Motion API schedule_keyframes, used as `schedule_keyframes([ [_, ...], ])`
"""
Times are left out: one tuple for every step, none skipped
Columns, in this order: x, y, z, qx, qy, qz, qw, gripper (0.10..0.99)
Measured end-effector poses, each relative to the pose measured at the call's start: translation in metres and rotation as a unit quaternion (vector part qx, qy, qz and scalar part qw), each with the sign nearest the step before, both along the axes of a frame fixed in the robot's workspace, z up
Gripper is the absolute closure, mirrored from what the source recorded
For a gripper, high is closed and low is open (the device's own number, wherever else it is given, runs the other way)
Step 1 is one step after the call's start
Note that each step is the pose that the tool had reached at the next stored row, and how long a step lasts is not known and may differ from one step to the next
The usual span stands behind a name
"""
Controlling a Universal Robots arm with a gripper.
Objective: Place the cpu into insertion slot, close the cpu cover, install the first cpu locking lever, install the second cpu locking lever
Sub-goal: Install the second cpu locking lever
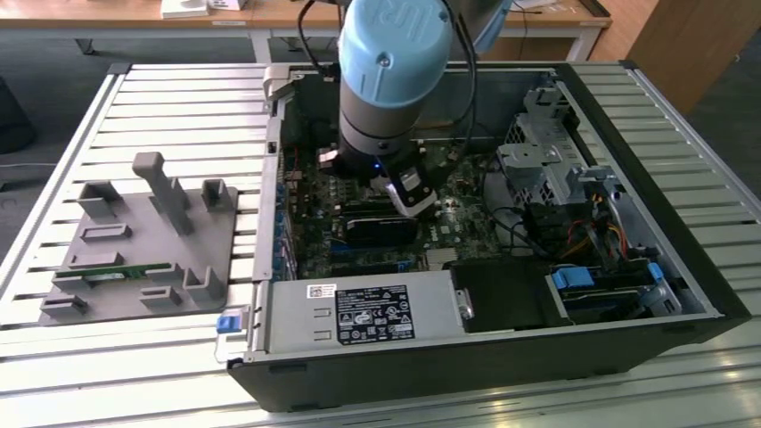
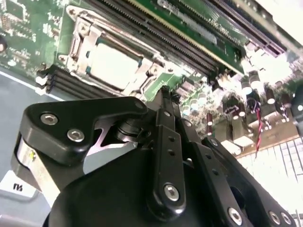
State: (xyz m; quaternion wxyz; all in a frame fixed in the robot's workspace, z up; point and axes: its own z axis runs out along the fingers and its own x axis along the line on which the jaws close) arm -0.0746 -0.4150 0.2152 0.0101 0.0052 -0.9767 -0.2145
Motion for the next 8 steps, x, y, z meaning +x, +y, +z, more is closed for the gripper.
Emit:
schedule_keyframes([
  [0.0000,0.0000,0.0024,0.0000,0.0000,0.000,1.0000,0.980],
  [0.0000,0.0000,0.0051,0.0001,0.0000,0.000,1.0000,0.980],
  [0.0000,0.0000,0.0078,0.0000,0.0000,0.000,1.0000,0.980],
  [0.0000,0.0000,0.0101,0.0000,0.0000,0.000,1.0000,0.980],
  [0.0000,0.0000,0.0122,0.0000,0.0000,0.000,1.0000,0.980],
  [0.0000,0.0000,0.0146,0.0001,0.0000,0.000,1.0000,0.980],
  [0.0000,0.0000,0.0164,0.0000,0.0000,0.000,1.0000,0.980],
  [0.0000,0.0000,0.0174,0.0000,0.0000,0.000,1.0000,0.980],
])
